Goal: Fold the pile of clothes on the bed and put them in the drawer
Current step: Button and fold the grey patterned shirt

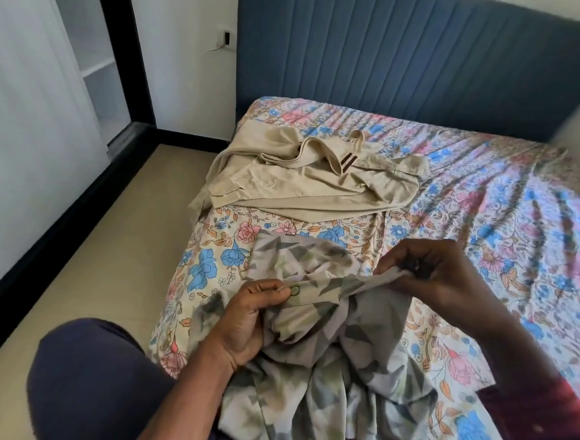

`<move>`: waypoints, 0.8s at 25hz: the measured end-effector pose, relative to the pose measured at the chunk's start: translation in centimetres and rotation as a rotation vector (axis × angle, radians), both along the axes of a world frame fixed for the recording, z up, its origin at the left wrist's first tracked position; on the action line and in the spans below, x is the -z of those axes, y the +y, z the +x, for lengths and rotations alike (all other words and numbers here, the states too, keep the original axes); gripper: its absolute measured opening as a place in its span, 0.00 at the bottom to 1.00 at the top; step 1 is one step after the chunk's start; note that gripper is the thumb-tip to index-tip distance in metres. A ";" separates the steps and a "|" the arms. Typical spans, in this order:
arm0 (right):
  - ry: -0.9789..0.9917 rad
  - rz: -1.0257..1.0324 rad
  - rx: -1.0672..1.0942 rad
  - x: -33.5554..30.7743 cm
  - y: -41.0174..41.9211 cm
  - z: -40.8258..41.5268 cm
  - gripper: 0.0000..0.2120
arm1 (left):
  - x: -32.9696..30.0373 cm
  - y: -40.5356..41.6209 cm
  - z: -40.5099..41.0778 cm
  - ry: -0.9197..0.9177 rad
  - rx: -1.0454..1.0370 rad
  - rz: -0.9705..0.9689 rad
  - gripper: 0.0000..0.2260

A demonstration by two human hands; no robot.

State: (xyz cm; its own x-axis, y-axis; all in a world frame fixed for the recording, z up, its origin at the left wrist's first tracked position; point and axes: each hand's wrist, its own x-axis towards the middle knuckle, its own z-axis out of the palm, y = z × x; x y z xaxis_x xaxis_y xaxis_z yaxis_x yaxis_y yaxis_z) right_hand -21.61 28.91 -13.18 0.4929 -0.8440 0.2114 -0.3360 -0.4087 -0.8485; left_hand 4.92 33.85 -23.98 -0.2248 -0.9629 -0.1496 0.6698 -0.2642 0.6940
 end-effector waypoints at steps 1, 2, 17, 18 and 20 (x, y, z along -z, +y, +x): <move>-0.040 0.022 -0.005 -0.1 -0.1 0.1 0.15 | -0.1 0.0 -0.1 -0.008 -0.031 -0.014 0.04; -0.125 0.044 -0.009 -0.1 0.1 0.4 0.16 | -0.3 0.2 -0.3 -0.035 -0.065 -0.032 0.04; 0.007 -0.884 0.154 8.5 6.0 8.1 0.19 | 2.0 2.3 3.0 0.093 -0.502 0.044 0.18; 0.008 -0.913 0.206 8.5 6.4 8.2 0.19 | 2.1 2.3 3.0 0.087 -0.490 0.045 0.18; -0.012 -0.923 0.313 8.2 6.7 8.2 0.13 | 2.3 2.3 3.1 0.080 -0.464 0.039 0.23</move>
